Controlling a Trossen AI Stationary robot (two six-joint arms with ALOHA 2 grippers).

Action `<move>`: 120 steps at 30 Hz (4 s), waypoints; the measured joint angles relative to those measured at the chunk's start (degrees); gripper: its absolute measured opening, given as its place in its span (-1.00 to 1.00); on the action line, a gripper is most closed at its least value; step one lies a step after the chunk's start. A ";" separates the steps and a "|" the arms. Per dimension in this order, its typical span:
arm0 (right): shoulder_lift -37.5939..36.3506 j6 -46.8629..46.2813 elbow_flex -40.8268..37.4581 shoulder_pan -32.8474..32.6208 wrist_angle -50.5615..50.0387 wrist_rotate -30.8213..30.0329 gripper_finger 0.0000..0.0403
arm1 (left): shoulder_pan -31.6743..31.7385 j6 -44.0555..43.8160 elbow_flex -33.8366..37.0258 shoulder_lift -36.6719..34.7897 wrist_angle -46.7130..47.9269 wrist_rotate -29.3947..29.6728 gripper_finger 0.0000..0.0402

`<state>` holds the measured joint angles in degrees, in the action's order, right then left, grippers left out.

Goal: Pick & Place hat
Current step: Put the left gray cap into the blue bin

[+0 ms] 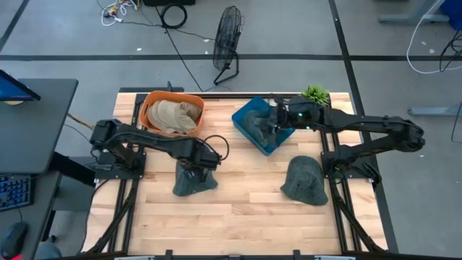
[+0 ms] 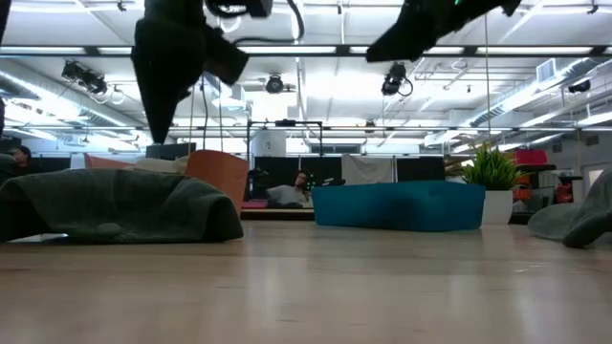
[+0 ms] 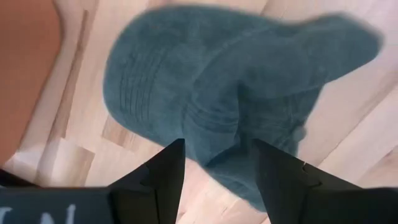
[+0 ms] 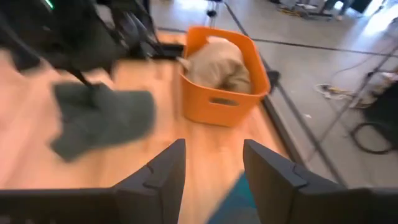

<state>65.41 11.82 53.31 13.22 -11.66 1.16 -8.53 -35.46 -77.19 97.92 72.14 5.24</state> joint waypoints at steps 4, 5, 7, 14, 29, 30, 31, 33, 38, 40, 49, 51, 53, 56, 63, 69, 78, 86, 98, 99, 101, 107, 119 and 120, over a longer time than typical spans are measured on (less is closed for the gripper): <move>-1.92 -4.95 0.12 -3.06 -0.92 -0.01 -0.17 | -0.12 2.80 0.00 2.79 0.10 -1.44 -0.08; -2.20 -5.93 0.12 -3.79 -1.04 -0.03 -0.17 | -0.16 3.29 0.00 3.35 0.19 -1.47 -0.08; -2.41 -7.16 0.12 -5.19 -1.90 -0.05 -0.17 | -0.20 3.58 0.00 4.30 0.08 -1.59 -0.08; -2.41 -6.85 0.12 -9.51 -3.02 -0.13 -0.17 | 0.43 4.75 0.00 6.96 0.75 -1.05 -0.08; -2.41 -7.05 0.12 -12.77 -3.00 -0.21 -0.17 | 3.95 6.13 0.00 11.74 0.65 -1.45 -0.51; -2.41 -7.05 0.12 -12.77 -3.02 -0.21 -0.17 | 4.21 5.92 0.00 11.74 0.71 -1.71 -0.63; -2.41 -7.06 0.12 -12.77 -3.00 -0.21 -0.17 | 4.40 5.77 0.00 11.64 0.84 -1.91 -0.77; -2.41 -7.05 0.12 -12.77 -3.00 -0.21 -0.17 | 4.84 3.95 0.00 11.55 0.87 -2.62 -0.92; -2.41 -9.12 0.12 -12.75 -3.00 -0.21 -0.17 | 5.61 -1.48 -2.14 11.55 1.13 -6.56 -0.95; -2.41 -10.89 0.12 -12.75 -2.98 -0.21 -0.17 | 5.61 -2.50 -4.34 11.55 1.13 -6.57 -0.96; -2.41 -16.29 0.12 -12.75 -3.00 -0.11 -0.17 | 6.06 -2.93 -19.35 11.55 0.73 -1.28 -0.96; -2.41 -17.91 0.12 -12.75 -3.02 -0.07 -0.17 | 6.60 -2.94 -22.29 11.53 -0.53 -0.74 -0.96; -2.41 -18.84 0.12 -12.86 -3.06 -0.05 -0.17 | 7.41 -3.46 -24.28 11.53 -1.92 -0.70 -0.95; -2.41 -18.52 0.12 -13.45 -3.08 0.08 -0.17 | 8.50 -5.36 -25.59 11.48 -4.35 -0.55 -0.93; -2.27 -14.21 0.12 -15.37 -4.97 0.83 -0.17 | 9.50 -5.88 -25.62 11.48 -9.05 -0.53 -0.96; -0.31 -11.15 0.12 -15.44 -8.66 -3.73 -0.17 | 9.48 -5.89 -25.62 11.48 -15.34 -0.54 -0.92; 5.82 -9.82 0.12 -15.27 -2.87 -3.73 -0.17 | 10.35 -7.42 -25.57 11.85 -19.09 -0.47 -0.93; 10.65 -3.08 0.12 -15.24 -1.36 -12.22 -0.17 | 10.33 -7.30 -25.55 11.85 -19.78 -0.12 -0.96; 10.99 9.87 0.14 -15.20 -0.36 -18.19 -0.17 | 10.04 -1.23 -25.55 11.85 -22.62 -2.14 -0.95; 10.99 11.15 0.14 -15.20 -0.08 -18.31 -0.17 | 10.07 -0.91 -25.55 11.85 -22.80 -2.67 -0.96; 10.86 13.12 0.14 -15.20 0.56 -18.36 -0.17 | 10.09 0.08 -25.55 11.85 -22.79 -3.99 -0.96; 10.72 14.42 0.14 -15.20 1.66 -18.50 -0.17 | 9.98 3.39 -25.55 11.85 -22.96 -5.05 -0.90; 10.59 17.66 0.12 -15.61 3.49 -19.18 -0.17 | 10.91 3.36 -25.57 11.83 -19.75 -6.18 -0.91; 10.59 17.39 0.12 -15.59 3.30 -19.16 -0.17 | 10.96 3.37 -25.57 11.83 -19.86 -6.10 -0.91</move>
<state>76.01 29.21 53.43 -2.37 -8.36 -18.00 2.43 -32.09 -102.76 109.75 52.29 -0.86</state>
